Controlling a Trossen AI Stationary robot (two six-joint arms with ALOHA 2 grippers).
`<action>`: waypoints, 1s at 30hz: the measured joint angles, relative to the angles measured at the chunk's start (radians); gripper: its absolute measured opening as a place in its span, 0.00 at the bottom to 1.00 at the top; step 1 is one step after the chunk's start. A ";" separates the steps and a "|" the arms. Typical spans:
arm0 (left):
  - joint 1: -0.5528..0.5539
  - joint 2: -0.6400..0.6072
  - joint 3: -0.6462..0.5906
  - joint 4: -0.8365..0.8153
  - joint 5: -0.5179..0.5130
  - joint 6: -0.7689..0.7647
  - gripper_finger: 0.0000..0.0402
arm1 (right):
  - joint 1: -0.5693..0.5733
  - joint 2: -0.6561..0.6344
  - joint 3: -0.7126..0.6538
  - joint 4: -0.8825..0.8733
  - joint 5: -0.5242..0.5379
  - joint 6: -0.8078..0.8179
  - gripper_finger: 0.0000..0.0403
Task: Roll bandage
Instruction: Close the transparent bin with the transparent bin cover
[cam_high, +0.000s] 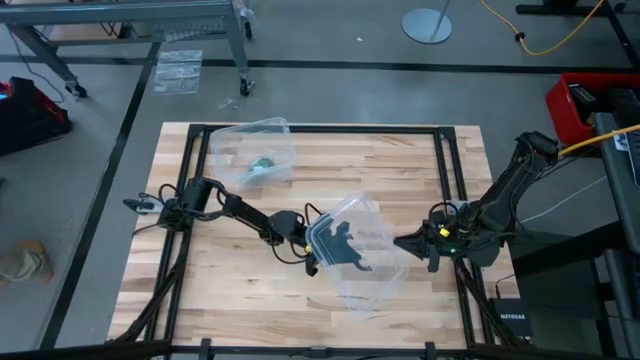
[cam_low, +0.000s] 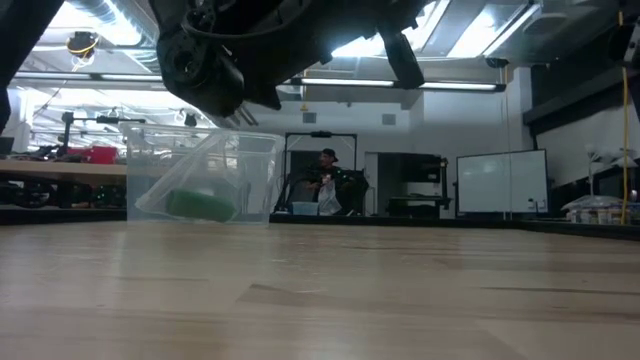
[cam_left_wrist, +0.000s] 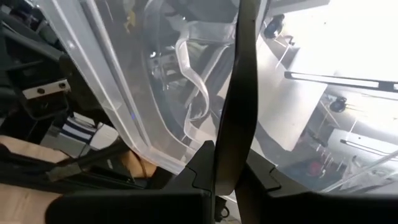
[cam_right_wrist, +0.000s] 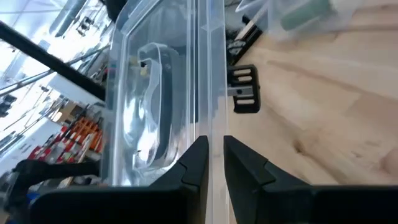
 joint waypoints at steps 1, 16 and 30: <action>0.001 0.000 0.000 0.007 0.000 0.004 0.06 | 0.000 0.000 0.000 0.000 0.013 -0.002 0.13; -0.001 -0.001 0.000 0.013 0.005 0.000 0.05 | 0.000 0.001 0.000 0.173 0.062 -0.174 0.13; 0.028 -0.047 -0.006 -0.040 0.000 -0.047 0.05 | 0.000 -0.131 0.000 0.162 0.096 -0.419 0.13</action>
